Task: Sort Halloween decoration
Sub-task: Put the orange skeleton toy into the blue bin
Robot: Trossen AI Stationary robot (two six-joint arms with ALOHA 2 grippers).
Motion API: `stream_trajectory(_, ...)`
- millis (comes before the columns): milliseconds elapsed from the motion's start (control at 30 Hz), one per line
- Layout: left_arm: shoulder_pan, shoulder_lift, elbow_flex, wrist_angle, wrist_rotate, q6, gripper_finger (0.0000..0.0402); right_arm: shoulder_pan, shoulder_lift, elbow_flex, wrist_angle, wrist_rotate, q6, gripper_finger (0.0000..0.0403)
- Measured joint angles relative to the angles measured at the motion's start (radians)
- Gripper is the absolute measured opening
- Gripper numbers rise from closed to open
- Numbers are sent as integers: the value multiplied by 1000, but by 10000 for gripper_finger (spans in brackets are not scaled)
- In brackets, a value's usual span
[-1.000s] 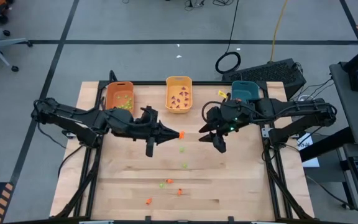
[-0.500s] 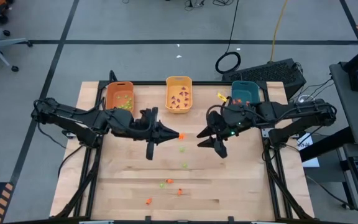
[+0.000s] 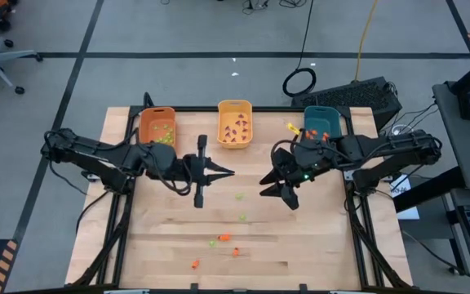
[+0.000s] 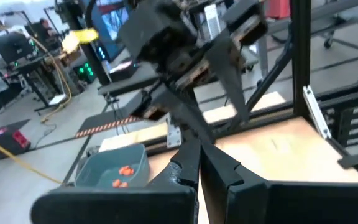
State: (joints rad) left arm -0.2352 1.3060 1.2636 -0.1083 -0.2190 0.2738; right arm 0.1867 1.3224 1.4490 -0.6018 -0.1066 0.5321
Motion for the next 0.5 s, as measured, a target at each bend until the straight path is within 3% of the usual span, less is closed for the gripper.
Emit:
stream_trajectory(333,0,0,0,-24,-2,-6,13,7,0,0,0,5,-23,171)
stream_trajectory(500,0,0,0,-74,-6,-228,13,7,0,0,-1,5,-24,171)
